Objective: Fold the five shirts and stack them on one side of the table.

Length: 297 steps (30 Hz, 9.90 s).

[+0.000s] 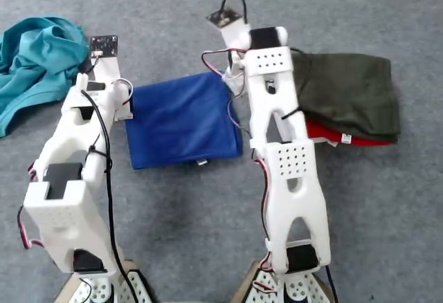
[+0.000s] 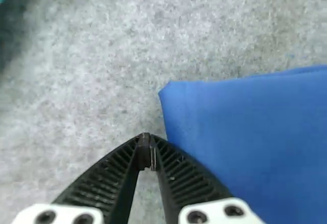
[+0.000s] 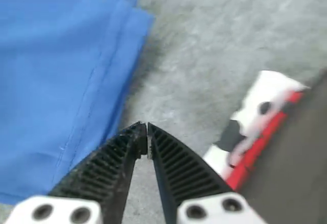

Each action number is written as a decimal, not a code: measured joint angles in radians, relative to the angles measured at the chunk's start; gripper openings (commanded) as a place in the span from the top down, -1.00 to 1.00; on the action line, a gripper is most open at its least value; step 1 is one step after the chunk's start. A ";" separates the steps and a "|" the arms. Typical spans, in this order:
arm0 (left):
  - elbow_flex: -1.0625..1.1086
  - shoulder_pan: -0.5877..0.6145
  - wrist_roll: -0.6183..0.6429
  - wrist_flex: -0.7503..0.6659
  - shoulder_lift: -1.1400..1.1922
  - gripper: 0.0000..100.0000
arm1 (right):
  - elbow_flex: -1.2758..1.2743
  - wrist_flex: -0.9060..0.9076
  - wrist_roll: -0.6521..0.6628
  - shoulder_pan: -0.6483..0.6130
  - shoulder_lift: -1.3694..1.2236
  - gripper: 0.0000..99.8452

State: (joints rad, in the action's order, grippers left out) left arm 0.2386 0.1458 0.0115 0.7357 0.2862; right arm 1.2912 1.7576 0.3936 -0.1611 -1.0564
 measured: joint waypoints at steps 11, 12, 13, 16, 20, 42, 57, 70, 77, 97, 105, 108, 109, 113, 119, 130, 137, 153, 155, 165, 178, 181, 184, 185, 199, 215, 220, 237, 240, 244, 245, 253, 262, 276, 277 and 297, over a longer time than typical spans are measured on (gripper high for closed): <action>0.025 0.172 -0.015 0.103 -0.330 0.94 | -0.152 0.000 0.000 -0.043 0.315 0.97; 0.046 0.198 -0.038 0.101 -0.334 0.94 | -0.201 0.000 0.000 -0.051 0.364 0.97; 0.075 0.221 -0.066 0.097 -0.336 0.94 | -0.261 0.000 0.000 -0.057 0.416 0.97; 0.176 0.269 -0.170 0.037 -0.336 0.94 | -0.468 0.000 0.000 -0.075 0.582 0.97; 0.302 0.356 -0.288 -0.115 -0.336 0.94 | -0.783 0.000 -0.086 -0.110 0.812 0.97; 0.506 0.414 -0.425 -0.466 -0.196 0.94 | -1.499 -0.511 -0.947 -0.281 0.916 0.41; 0.505 0.417 -0.425 -0.466 -0.192 0.94 | -1.379 -0.644 -0.988 -0.281 0.594 0.50; 0.505 0.417 -0.425 -0.466 -0.190 0.94 | -1.361 -0.574 -0.921 -0.259 0.580 0.94; 0.505 0.417 -0.425 -0.466 -0.190 0.94 | -1.312 -0.479 -0.919 -0.261 0.562 0.97; -0.299 0.198 0.135 0.443 -0.068 0.41 | -1.364 -0.583 -0.914 -0.224 0.552 0.97; -0.322 0.074 0.190 0.453 0.002 0.42 | -1.369 -0.591 -0.914 -0.224 0.552 0.97; -0.322 0.037 0.212 0.437 0.025 0.42 | -1.369 -0.591 -0.914 -0.224 0.552 0.97; -0.322 0.025 0.213 0.427 0.038 0.42 | -1.369 -0.591 -0.914 -0.224 0.552 0.97; -0.322 0.011 0.219 0.371 0.114 0.42 | -1.369 -0.591 -0.914 -0.224 0.552 0.97; -0.358 0.008 0.252 0.328 0.239 0.53 | -1.369 -0.591 -0.914 -0.224 0.552 0.97; -0.595 -0.023 0.276 0.382 0.405 0.88 | -1.367 -0.591 -0.914 -0.224 0.552 0.97; -0.736 -0.040 0.278 0.465 0.468 0.95 | -1.370 -0.592 -0.862 -0.209 0.569 0.97; -1.376 -0.161 0.273 0.766 0.497 0.94 | -1.393 -0.617 -0.841 -0.146 0.951 0.97; -1.448 -0.180 0.273 0.775 0.497 0.94 | -1.393 -0.617 -0.838 -0.143 1.017 0.97; -1.640 -0.255 0.273 0.743 0.497 0.94 | -1.393 -0.621 -0.721 0.012 1.286 0.97; -1.471 -0.141 0.278 0.706 0.497 0.94 | -1.410 -0.776 -0.717 0.011 1.094 0.97; -1.361 -0.100 0.279 0.634 0.497 0.94 | -1.410 -0.867 -0.715 0.009 1.020 0.97; -1.264 -0.063 0.279 0.554 0.497 0.94 | -1.410 -0.957 -0.713 -0.011 0.947 0.97; -1.238 -0.048 0.279 0.535 0.497 0.94 | -1.410 -0.977 -0.713 -0.020 0.924 0.97; -0.933 0.066 0.224 0.334 0.497 0.73 | -0.971 -0.921 -0.713 -0.097 0.431 0.97; -0.861 0.123 0.206 0.338 0.497 0.52 | -0.078 -0.302 -0.624 -0.084 -0.002 0.36; -1.017 0.123 0.206 0.532 0.497 0.52 | 0.192 -0.172 -0.624 -0.084 -0.066 0.36; -1.398 0.123 0.204 0.997 0.496 0.51 | 0.331 -0.037 -0.620 -0.084 -0.086 0.81; -1.339 0.123 0.184 1.008 0.496 0.51 | 0.331 -0.035 -0.618 -0.084 -0.086 0.93; -1.237 0.123 0.135 1.014 0.496 0.49 | 0.331 -0.031 -0.594 -0.084 -0.074 0.94; -1.209 0.123 0.126 1.014 0.496 0.49 | 0.331 -0.029 -0.594 -0.084 -0.069 0.94; -1.145 0.063 0.172 1.014 0.496 0.48 | 0.331 -0.029 -0.594 -0.084 -0.055 0.94; -1.158 0.014 0.290 0.985 0.512 0.43 | 0.333 -0.029 -0.588 -0.048 -0.055 0.94; -1.149 0.015 0.407 0.842 0.669 0.43 | 0.333 -0.029 -0.588 -0.037 -0.055 0.94; -1.151 0.015 0.419 0.839 0.681 0.43 | 0.333 -0.029 -0.588 -0.038 -0.055 0.94; -1.221 -0.101 0.408 0.766 0.738 0.95 | 0.333 -0.011 -0.588 -0.038 -0.055 0.94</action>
State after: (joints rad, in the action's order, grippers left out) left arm -0.9828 0.0445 0.4196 1.5014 1.0242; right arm 1.6241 1.7469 -0.1941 -0.1995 -1.1116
